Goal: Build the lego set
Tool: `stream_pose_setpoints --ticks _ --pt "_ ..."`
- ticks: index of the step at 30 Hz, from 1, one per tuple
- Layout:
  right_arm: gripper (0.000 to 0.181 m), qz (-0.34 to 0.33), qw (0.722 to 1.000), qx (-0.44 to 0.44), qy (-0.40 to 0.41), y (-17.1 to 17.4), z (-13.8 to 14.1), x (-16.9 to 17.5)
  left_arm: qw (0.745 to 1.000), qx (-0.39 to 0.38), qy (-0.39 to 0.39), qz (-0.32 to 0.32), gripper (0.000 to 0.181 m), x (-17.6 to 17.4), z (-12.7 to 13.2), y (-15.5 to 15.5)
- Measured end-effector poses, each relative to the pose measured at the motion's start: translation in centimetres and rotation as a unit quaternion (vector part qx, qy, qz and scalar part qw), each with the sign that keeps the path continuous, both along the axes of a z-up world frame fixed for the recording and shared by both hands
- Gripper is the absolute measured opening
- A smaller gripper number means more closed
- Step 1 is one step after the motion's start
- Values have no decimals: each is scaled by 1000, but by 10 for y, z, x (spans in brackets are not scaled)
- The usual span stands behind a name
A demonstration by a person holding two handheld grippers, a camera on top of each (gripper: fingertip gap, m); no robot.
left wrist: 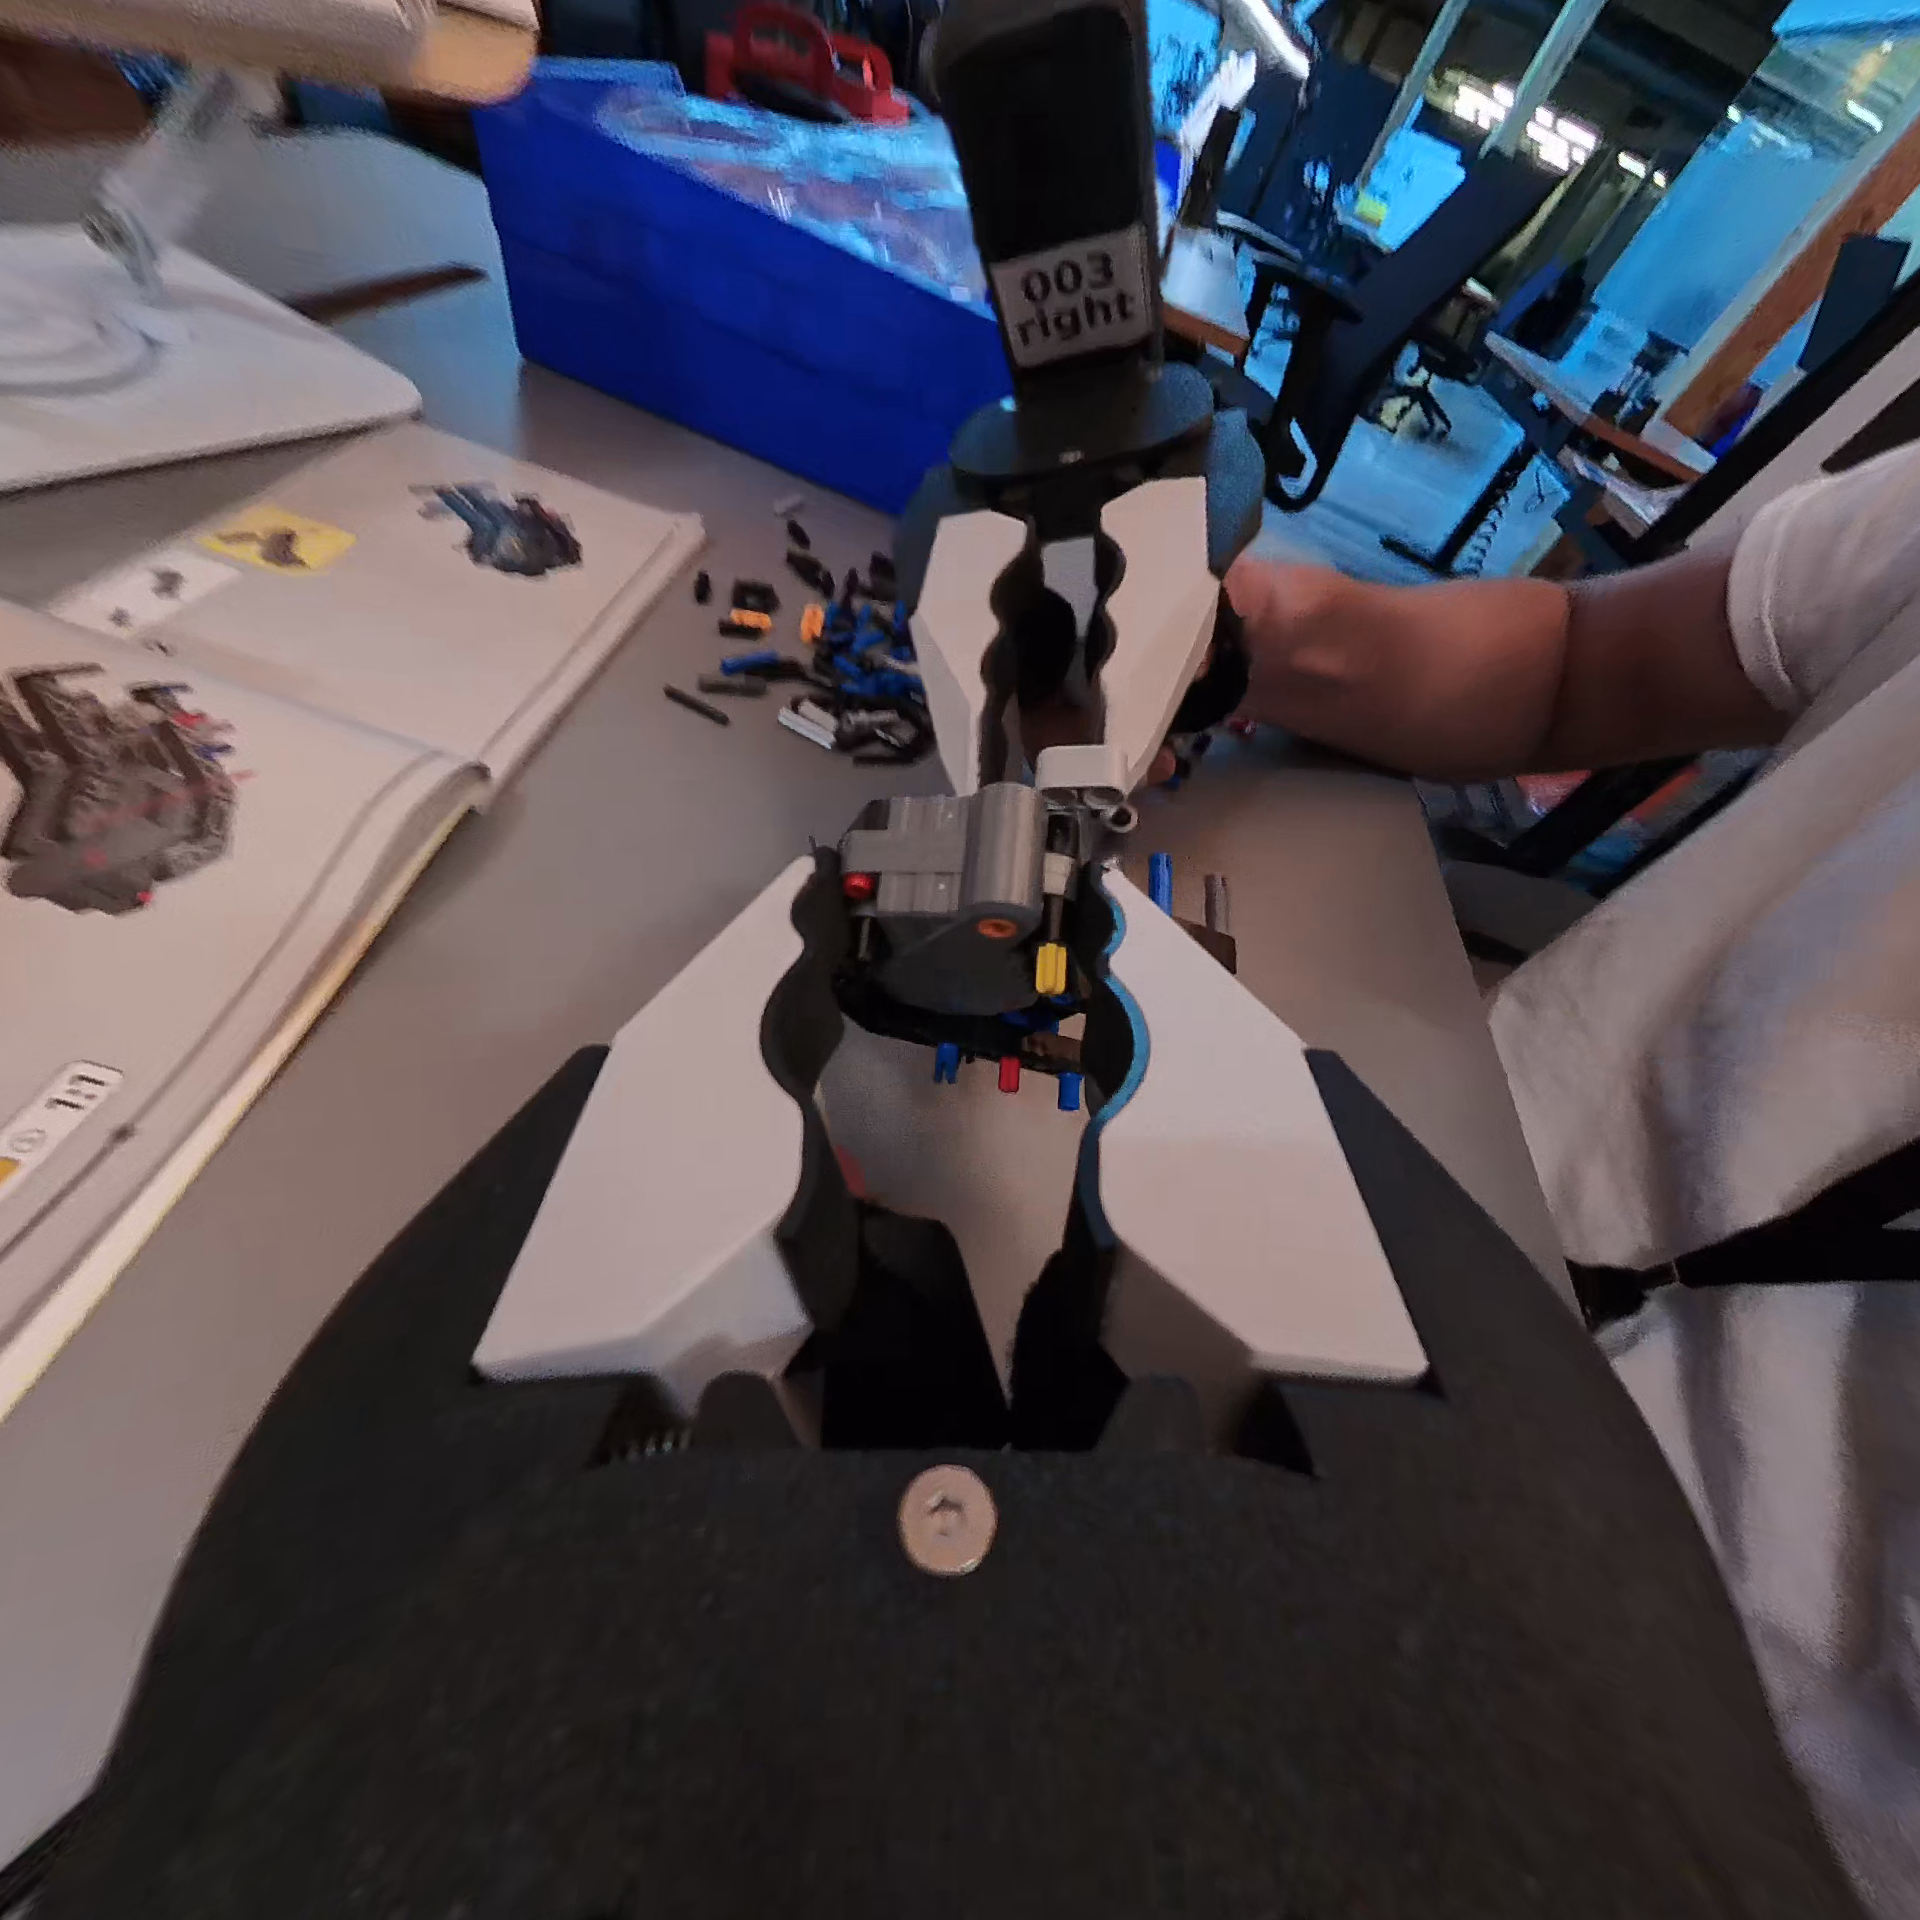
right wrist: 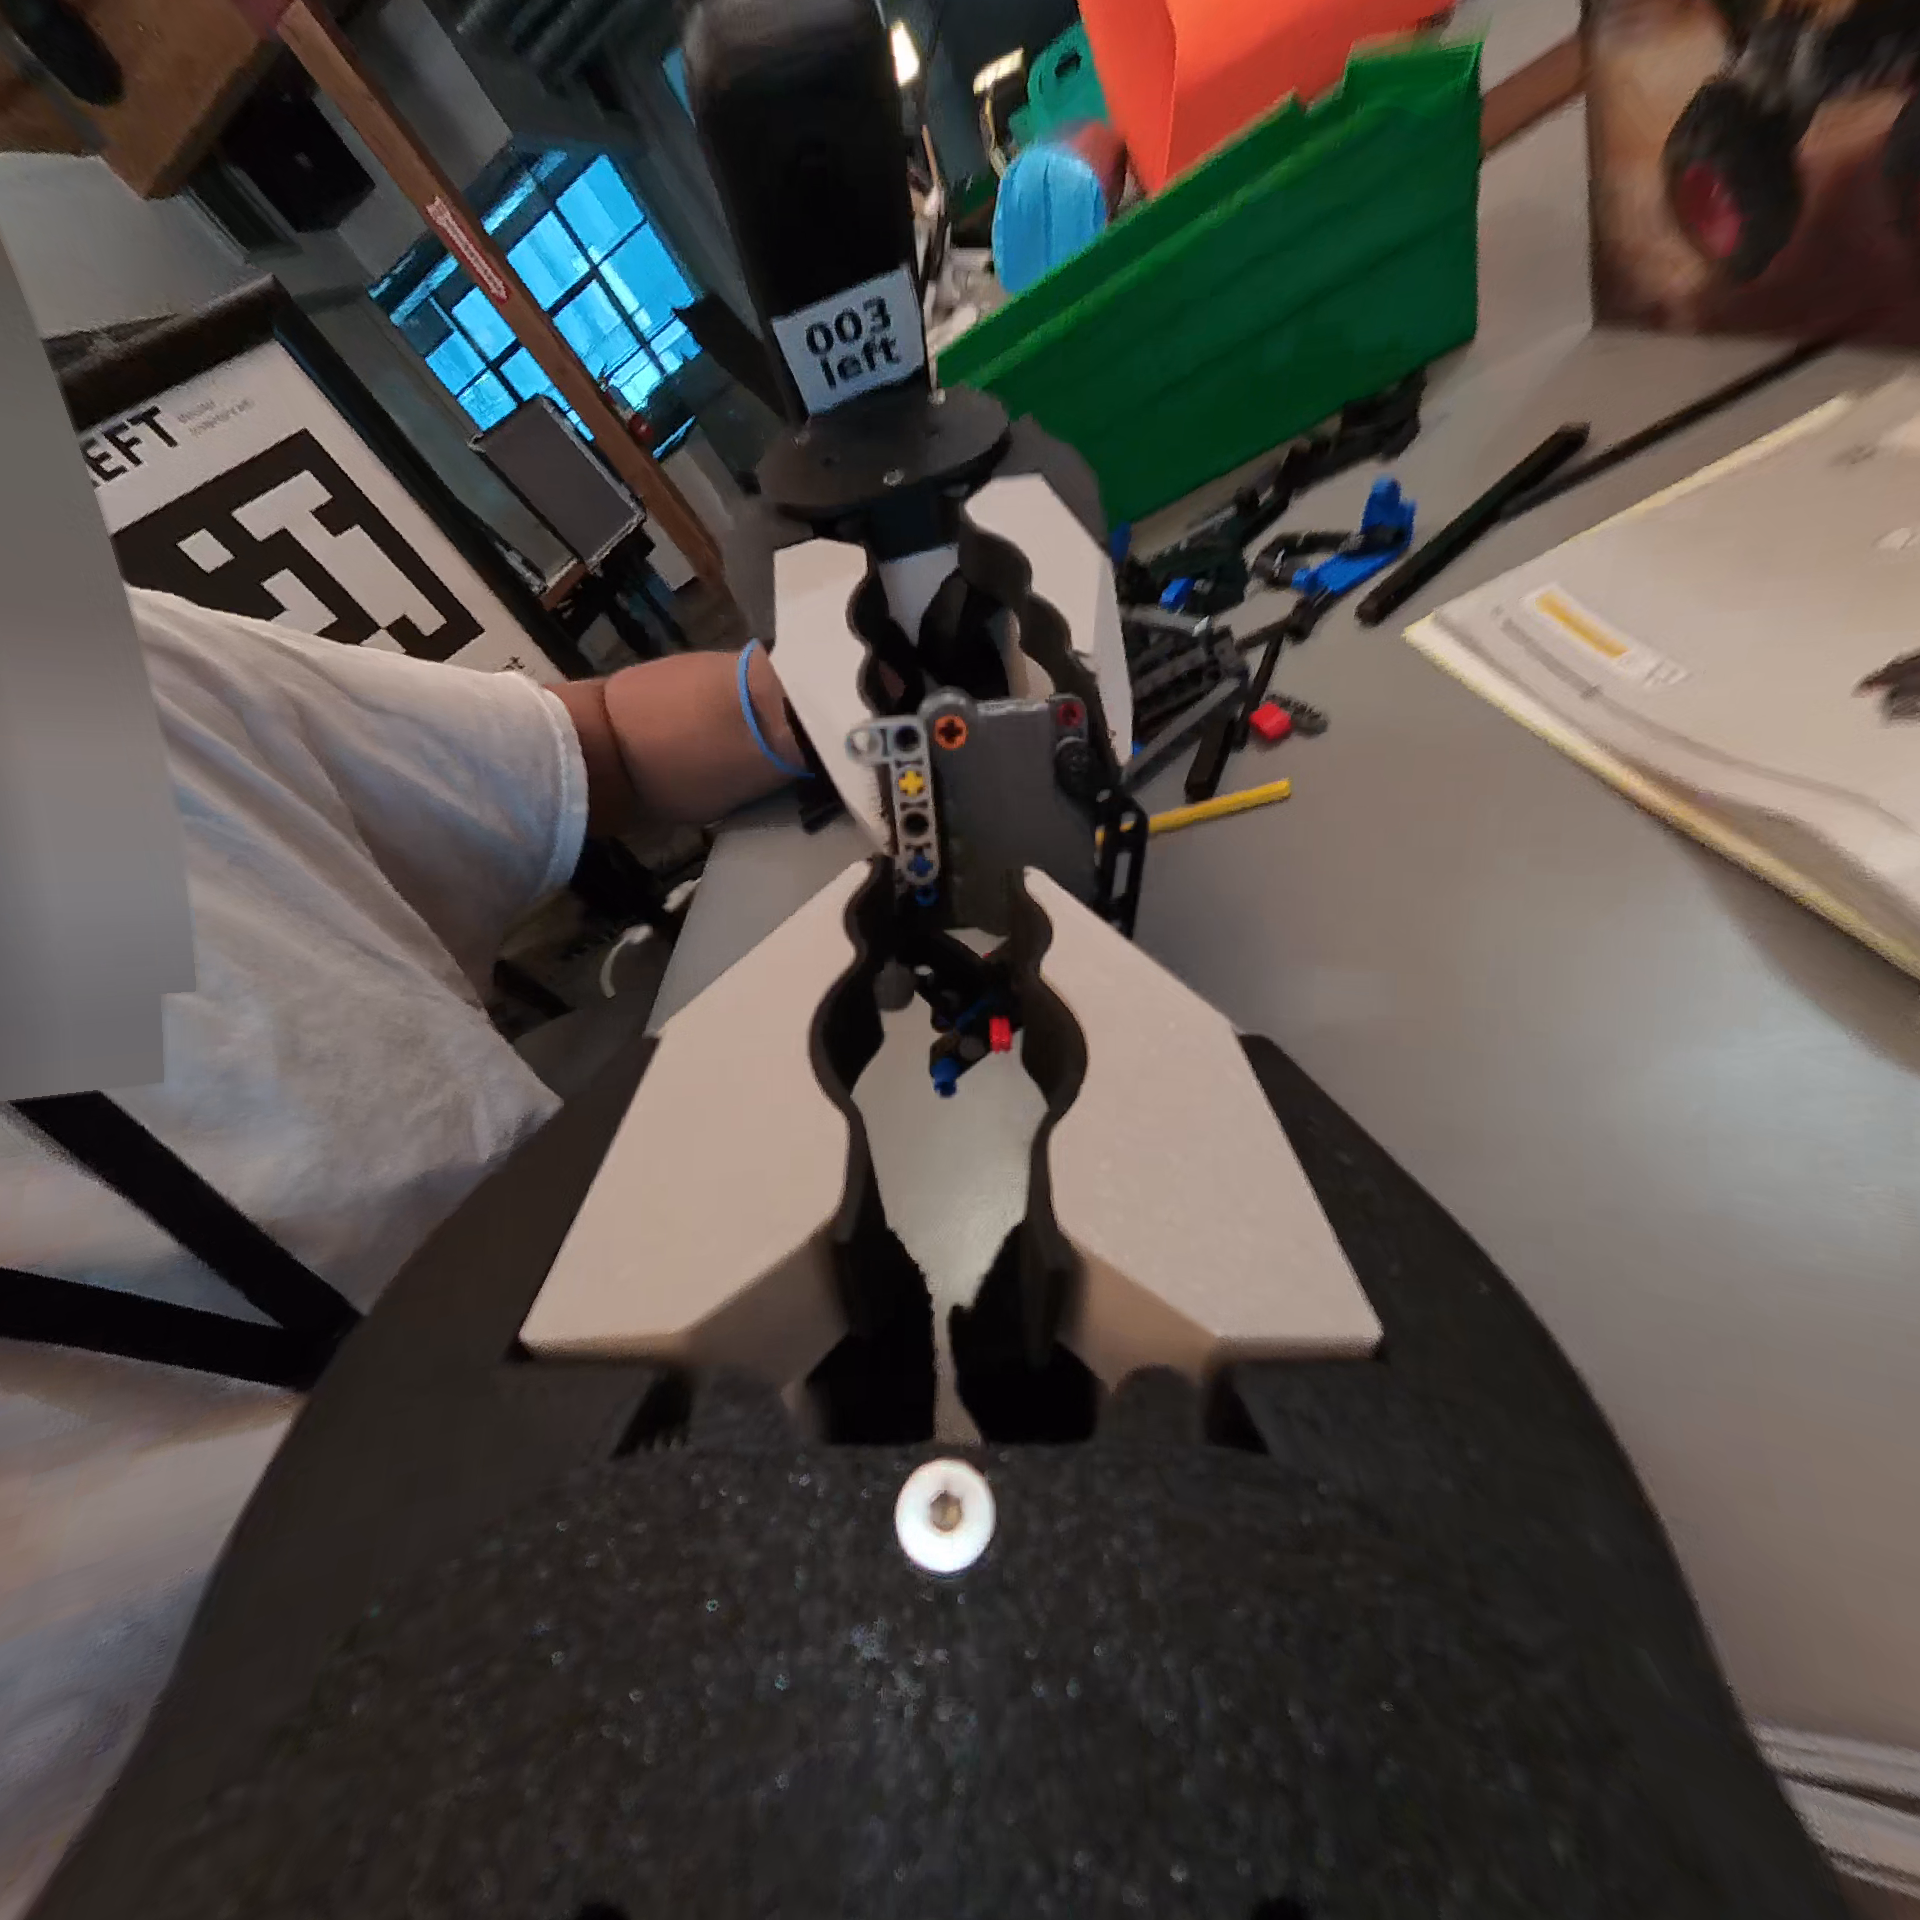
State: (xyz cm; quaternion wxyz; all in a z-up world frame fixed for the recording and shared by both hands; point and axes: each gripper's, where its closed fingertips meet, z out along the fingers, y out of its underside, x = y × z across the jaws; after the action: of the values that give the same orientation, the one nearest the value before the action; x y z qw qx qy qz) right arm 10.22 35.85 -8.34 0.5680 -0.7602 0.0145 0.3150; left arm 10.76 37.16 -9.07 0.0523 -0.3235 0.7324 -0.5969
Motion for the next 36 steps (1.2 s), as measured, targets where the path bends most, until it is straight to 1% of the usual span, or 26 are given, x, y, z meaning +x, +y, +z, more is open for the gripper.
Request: stream_pose_setpoints --ticks 3,5,8,10,12,13,14,16,18,20,23,24,28,31,36 --pt "26 -30 997 38 -56 -4 17 6 999 -27 -21 22 42 4 15 9" --pt "27 -48 993 65 -85 -5 29 5 998 -54 -31 25 42 5 25 12" --pt "34 -78 979 78 -170 -2 36 -5 997 -57 -45 33 42 7 29 14" --pt "38 -121 963 45 -234 3 29 -4 996 -40 -59 47 42 9 27 12" --pt "58 -160 940 -4 -300 8 19 -1 995 -25 -66 70 42 13 26 11" --pt "62 -178 926 -16 -332 10 17 0 994 -25 -66 85 42 15 26 10" --pt "60 -197 912 -20 -360 12 16 1 993 -22 -61 101 42 17 24 9" --pt "54 -209 887 -40 -410 14 10 0 989 -11 -55 134 42 22 21 7" --pt "50 -241 860 -44 -448 15 11 7 986 -2 -58 158 42 24 19 4" --pt "38 -272 832 -43 -481 13 15 15 982 2 -58 178 42 25 19 1" --pt "35 -291 800 -47 -522 12 17 18 977 -9 -57 203 42 25 20 -2" --pt "34 -293 794 -47 -531 12 18 19 976 -11 -58 208 42 25 21 -2" --pt "33 -288 801 -55 -523 11 16 18 977 -30 -45 207 41 24 19 -2" --pt "33 -290 795 -59 -530 10 17 17 977 -38 -47 204 41 24 21 -4" --pt "34 -276 806 -53 -521 12 15 19 979 -35 -44 195 42 26 19 -2"
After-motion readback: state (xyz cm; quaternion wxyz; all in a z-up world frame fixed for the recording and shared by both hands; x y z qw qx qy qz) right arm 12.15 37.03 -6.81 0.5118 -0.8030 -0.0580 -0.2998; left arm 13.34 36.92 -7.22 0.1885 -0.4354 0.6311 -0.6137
